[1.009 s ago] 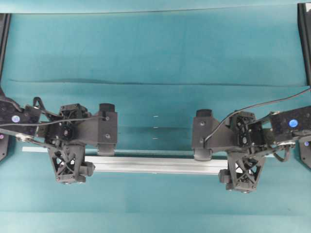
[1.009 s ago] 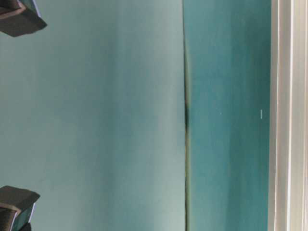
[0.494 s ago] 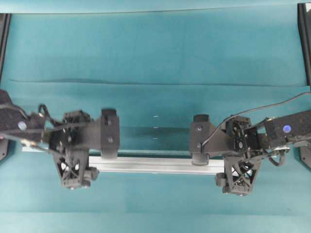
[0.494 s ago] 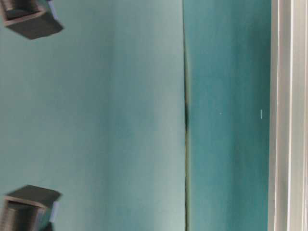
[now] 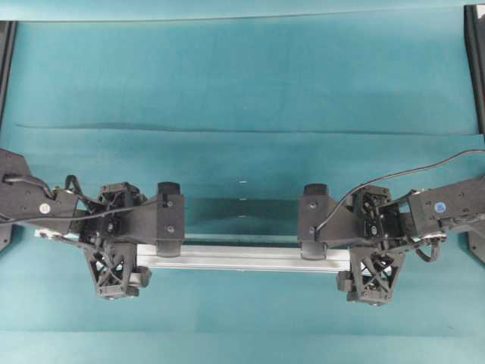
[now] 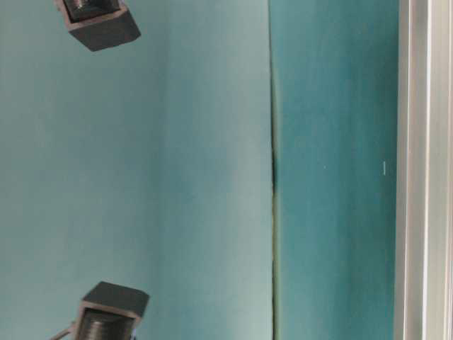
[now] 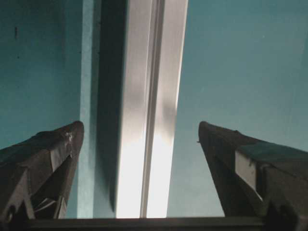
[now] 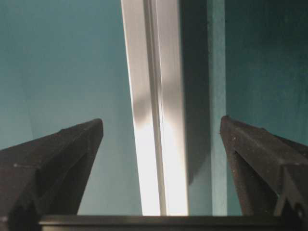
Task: Lift the metal rail with both hands and move it towards you.
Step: 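Lift the rail with both grippers off the table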
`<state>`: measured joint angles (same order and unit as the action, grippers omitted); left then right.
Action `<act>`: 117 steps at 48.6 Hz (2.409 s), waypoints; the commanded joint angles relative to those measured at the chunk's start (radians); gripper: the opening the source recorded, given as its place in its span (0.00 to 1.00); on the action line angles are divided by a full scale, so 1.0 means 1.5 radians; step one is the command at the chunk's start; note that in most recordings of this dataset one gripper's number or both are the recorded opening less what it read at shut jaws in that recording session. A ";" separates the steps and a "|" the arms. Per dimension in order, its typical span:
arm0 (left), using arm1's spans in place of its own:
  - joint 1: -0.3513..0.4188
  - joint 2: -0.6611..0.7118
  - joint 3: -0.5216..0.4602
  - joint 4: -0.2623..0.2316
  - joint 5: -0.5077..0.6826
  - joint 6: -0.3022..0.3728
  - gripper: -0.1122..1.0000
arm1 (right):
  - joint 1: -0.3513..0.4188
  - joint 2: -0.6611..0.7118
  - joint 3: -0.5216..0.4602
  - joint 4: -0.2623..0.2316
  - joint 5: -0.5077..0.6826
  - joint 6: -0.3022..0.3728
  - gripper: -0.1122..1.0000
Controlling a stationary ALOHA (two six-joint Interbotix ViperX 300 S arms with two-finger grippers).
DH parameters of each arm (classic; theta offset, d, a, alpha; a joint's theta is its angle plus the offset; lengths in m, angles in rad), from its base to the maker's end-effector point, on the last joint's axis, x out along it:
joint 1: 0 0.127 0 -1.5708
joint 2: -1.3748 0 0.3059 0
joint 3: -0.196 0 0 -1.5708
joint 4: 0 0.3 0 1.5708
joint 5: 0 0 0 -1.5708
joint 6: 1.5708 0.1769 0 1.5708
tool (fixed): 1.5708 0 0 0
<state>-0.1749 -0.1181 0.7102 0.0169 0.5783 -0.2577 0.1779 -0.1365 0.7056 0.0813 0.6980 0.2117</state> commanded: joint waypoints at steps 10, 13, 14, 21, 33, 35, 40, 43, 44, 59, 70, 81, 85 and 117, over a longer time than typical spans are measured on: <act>-0.002 0.014 0.001 0.002 -0.033 0.000 0.97 | 0.001 0.020 0.001 0.001 -0.036 -0.001 1.00; -0.002 0.018 0.003 0.002 -0.036 0.002 0.97 | 0.001 0.028 0.004 0.001 -0.037 -0.002 1.00; -0.002 0.019 0.004 0.002 -0.037 0.002 0.97 | 0.001 0.030 0.005 0.001 -0.039 -0.002 1.00; -0.002 0.026 0.016 0.002 -0.058 0.002 0.97 | 0.001 0.051 0.020 0.001 -0.069 -0.002 1.00; -0.002 0.053 0.039 0.002 -0.106 0.001 0.97 | 0.000 0.078 0.045 0.001 -0.112 -0.001 1.00; -0.002 0.058 0.039 0.002 -0.111 0.001 0.97 | 0.000 0.081 0.049 0.001 -0.118 -0.001 1.00; -0.002 0.072 0.039 0.002 -0.129 0.000 0.97 | 0.000 0.087 0.058 0.001 -0.132 -0.001 1.00; -0.002 0.079 0.039 0.002 -0.135 0.000 0.97 | 0.000 0.089 0.059 0.001 -0.137 -0.001 1.00; -0.002 0.080 0.038 0.002 -0.136 0.000 0.97 | 0.000 0.090 0.059 0.001 -0.138 -0.001 1.00; -0.002 0.086 0.039 0.002 -0.138 -0.001 0.97 | 0.001 0.096 0.060 0.001 -0.140 0.000 1.00; -0.002 0.086 0.036 0.002 -0.144 -0.007 0.96 | 0.000 0.096 0.058 0.001 -0.145 0.000 1.00; -0.002 0.085 0.027 0.002 -0.151 -0.009 0.75 | 0.001 0.101 0.050 0.002 -0.140 0.000 0.83; -0.002 0.084 0.021 0.002 -0.150 -0.017 0.53 | 0.002 0.102 0.047 0.007 -0.129 -0.001 0.63; -0.002 0.080 0.018 0.002 -0.138 -0.030 0.38 | 0.002 0.098 0.035 0.016 -0.108 0.000 0.47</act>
<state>-0.1810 0.0184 0.7517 0.0230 0.3666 -0.2884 0.1841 0.0153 0.7716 0.1012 0.5246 0.2040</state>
